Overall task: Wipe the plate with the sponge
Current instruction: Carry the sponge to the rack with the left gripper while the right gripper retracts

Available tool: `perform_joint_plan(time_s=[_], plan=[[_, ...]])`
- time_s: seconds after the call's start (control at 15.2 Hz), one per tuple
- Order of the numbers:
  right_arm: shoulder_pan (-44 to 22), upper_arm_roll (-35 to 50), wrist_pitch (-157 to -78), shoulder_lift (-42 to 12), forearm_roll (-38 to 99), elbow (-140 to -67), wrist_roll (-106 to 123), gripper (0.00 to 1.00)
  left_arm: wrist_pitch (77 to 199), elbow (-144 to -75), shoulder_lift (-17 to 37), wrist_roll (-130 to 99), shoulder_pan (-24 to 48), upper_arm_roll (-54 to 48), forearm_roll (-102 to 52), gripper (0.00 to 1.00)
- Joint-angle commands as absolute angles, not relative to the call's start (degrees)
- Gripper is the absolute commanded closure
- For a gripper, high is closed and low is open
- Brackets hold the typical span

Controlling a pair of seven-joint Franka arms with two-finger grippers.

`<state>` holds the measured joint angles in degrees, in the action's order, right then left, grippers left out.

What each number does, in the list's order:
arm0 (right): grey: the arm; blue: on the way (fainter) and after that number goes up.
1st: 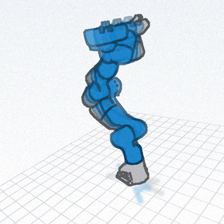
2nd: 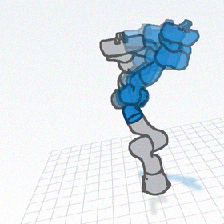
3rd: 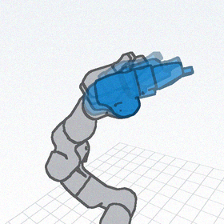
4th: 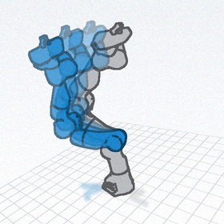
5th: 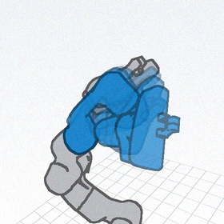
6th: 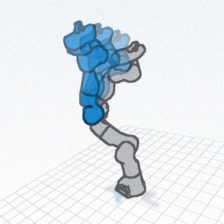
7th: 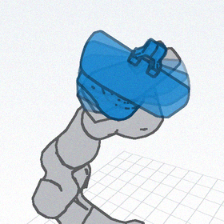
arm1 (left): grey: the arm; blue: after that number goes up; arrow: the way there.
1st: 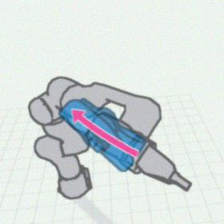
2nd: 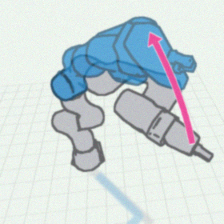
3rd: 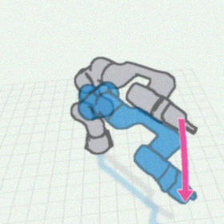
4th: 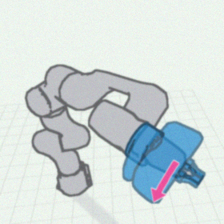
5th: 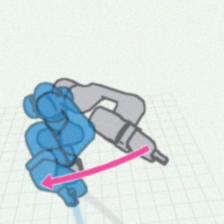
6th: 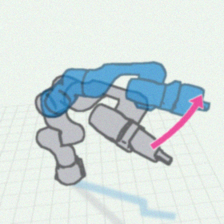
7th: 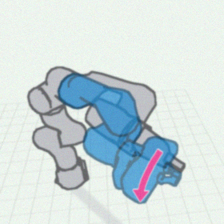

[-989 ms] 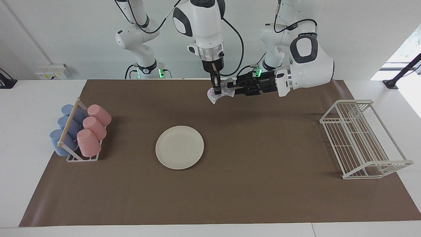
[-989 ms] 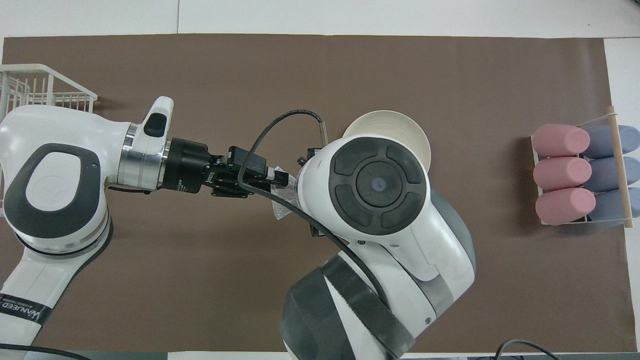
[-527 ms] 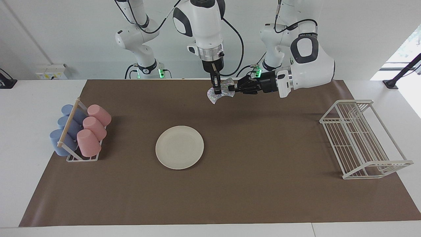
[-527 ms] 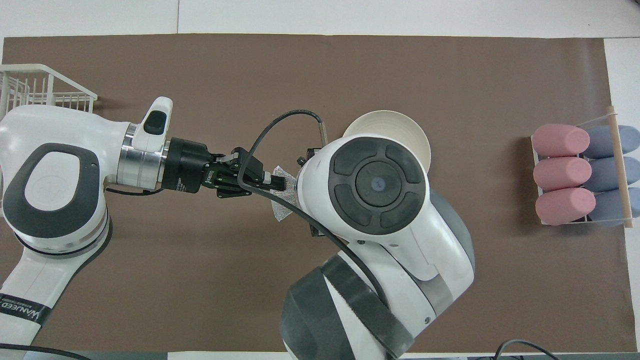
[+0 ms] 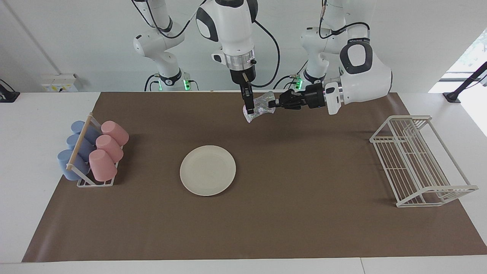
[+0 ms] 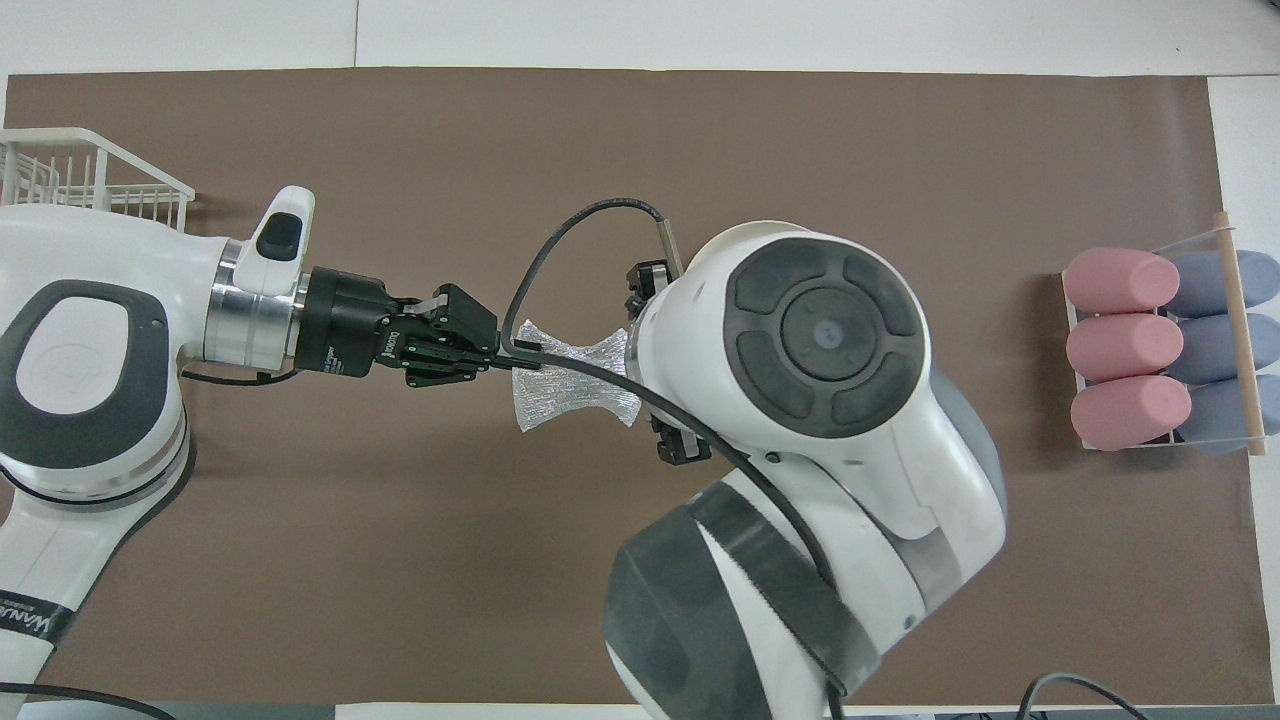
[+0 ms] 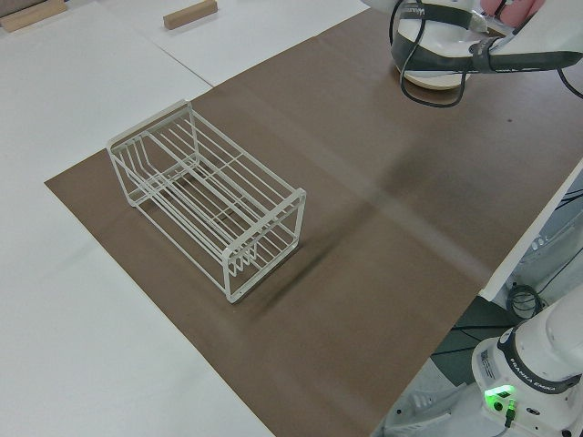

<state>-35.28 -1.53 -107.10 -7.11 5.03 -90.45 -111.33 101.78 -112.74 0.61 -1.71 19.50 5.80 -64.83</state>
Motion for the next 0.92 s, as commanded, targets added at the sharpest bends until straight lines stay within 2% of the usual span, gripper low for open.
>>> perform_joint_plan(time_s=[0.0,0.4,0.59,0.86], plan=[[-30.8,-1.2,-104.0,-4.1,4.4,-91.7,-98.2,0.0,102.2,-112.2,0.7,-2.5,16.5,5.7,-59.3,1.0],[-15.6,-1.5,-93.2,-0.2,4.4,-91.3,-53.2,0.0,100.4,-110.0,1.3,-2.2,9.7,5.7,-53.6,1.0],[-10.1,-1.7,-88.3,1.5,3.9,-90.7,-35.8,0.0,97.5,-107.8,2.3,-2.1,6.8,5.7,-49.8,1.0],[-6.9,-1.7,-90.1,1.3,-0.8,-90.5,-12.2,0.0,94.9,-106.5,2.7,-0.8,5.2,5.7,-44.0,1.0]])
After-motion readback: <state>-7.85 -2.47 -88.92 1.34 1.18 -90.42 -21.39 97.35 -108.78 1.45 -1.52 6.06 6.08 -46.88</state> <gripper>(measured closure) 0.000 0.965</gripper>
